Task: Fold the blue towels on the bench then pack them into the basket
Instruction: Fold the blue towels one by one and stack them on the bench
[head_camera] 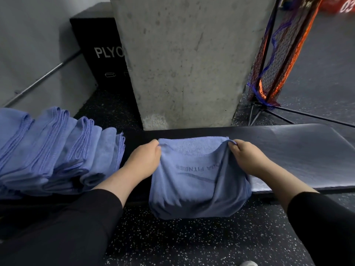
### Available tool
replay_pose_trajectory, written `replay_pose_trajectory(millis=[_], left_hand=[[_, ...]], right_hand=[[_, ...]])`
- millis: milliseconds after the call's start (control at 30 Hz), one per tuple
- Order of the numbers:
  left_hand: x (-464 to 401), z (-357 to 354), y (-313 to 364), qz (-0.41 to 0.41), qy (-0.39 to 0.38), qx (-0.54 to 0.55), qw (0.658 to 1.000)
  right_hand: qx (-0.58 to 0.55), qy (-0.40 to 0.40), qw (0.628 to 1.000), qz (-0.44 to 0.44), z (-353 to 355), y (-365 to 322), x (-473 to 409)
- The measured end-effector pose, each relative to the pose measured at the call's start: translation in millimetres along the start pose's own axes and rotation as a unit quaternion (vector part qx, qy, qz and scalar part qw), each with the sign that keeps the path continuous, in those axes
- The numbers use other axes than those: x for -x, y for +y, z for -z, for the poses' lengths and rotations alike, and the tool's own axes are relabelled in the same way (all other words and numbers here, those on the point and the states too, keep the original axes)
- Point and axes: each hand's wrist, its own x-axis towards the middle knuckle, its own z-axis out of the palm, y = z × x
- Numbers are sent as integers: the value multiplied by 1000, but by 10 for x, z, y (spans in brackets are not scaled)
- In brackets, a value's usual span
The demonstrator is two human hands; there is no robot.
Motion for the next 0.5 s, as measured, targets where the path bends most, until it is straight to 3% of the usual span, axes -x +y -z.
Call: replay_pose_trajectory(millis=[167, 333, 400, 500], left_hand=[[-255, -27, -46, 84, 59, 29, 994], [-444, -81, -169, 116, 114, 14, 987], [-448, -149, -192, 100, 123, -46, 986], [-440, -235, -184, 5, 120, -144, 982]], right_hand=[[9, 59, 998, -31, -85, 105, -320], [46, 77, 993, -78, -139, 194, -559], [105, 101, 986, -75, -204, 206, -581], [151, 155, 976, -26, -278, 193, -571]])
